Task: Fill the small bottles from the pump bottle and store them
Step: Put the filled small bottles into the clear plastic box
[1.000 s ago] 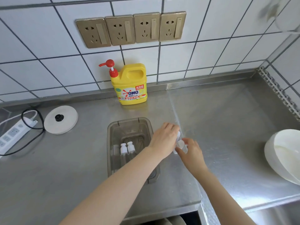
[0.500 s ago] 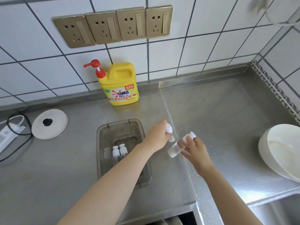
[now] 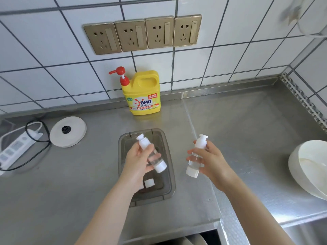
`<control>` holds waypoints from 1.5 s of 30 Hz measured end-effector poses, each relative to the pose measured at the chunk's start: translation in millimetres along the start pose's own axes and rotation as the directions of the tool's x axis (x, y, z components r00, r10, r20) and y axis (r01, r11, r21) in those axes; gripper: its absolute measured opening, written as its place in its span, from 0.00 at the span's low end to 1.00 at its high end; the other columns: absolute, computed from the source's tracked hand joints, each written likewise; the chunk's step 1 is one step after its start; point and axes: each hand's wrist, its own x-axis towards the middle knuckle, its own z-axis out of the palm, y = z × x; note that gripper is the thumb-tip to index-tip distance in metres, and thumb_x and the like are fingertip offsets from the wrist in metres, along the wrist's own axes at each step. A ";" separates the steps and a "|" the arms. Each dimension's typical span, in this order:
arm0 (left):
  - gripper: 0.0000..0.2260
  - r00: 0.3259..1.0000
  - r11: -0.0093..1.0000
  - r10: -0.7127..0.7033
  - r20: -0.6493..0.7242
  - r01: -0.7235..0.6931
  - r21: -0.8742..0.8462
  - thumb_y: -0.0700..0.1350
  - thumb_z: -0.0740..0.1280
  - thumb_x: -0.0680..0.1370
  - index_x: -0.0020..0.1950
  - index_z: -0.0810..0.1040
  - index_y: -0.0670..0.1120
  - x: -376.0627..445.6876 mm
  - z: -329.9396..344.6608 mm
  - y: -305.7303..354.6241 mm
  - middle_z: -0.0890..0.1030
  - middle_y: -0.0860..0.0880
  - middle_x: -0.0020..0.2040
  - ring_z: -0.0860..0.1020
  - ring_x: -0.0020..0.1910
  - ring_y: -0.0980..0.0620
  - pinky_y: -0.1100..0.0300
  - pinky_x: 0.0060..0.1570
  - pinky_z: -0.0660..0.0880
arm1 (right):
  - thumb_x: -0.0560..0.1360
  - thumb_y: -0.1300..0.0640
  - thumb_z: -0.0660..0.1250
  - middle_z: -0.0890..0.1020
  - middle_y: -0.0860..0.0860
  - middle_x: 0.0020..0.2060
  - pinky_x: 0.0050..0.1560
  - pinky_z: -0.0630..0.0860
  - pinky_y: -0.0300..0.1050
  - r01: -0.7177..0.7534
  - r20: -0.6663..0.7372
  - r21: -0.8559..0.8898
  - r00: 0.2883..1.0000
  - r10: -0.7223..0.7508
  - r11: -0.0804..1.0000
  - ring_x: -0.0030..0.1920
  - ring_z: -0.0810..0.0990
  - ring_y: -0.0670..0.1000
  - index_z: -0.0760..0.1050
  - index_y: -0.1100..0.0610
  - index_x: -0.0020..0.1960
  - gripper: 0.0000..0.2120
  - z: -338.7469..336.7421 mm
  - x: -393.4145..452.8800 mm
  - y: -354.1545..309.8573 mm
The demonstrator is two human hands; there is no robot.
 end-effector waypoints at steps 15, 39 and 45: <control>0.34 0.985 0.185 0.166 0.038 -0.069 0.980 0.52 0.68 0.78 0.78 0.53 0.48 44.4 10.6 -76.6 0.73 0.45 0.65 0.77 0.61 0.44 0.51 0.50 0.76 | 0.77 0.61 0.65 0.77 0.51 0.47 0.46 0.77 0.43 0.091 0.011 -0.345 0.996 -0.093 0.934 0.48 0.83 0.55 0.71 0.53 0.58 0.10 25.9 -22.3 16.7; 0.35 0.807 0.326 0.589 -0.048 -0.182 0.928 0.34 0.71 0.71 0.76 0.63 0.46 -8.6 -68.1 -63.4 0.67 0.44 0.70 0.67 0.68 0.43 0.49 0.64 0.71 | 0.75 0.61 0.65 0.78 0.46 0.47 0.55 0.78 0.49 0.120 0.142 -0.520 0.988 -0.054 0.846 0.52 0.79 0.50 0.67 0.49 0.58 0.14 74.8 -17.2 24.4; 0.16 0.980 0.965 -0.027 -0.197 0.077 0.253 0.34 0.65 0.77 0.63 0.76 0.45 -11.7 -80.6 -68.0 0.82 0.47 0.56 0.80 0.51 0.50 0.60 0.46 0.75 | 0.77 0.59 0.61 0.77 0.52 0.48 0.35 0.71 0.38 0.111 0.164 -0.738 0.986 0.017 0.665 0.46 0.76 0.51 0.62 0.56 0.67 0.19 106.1 10.4 45.9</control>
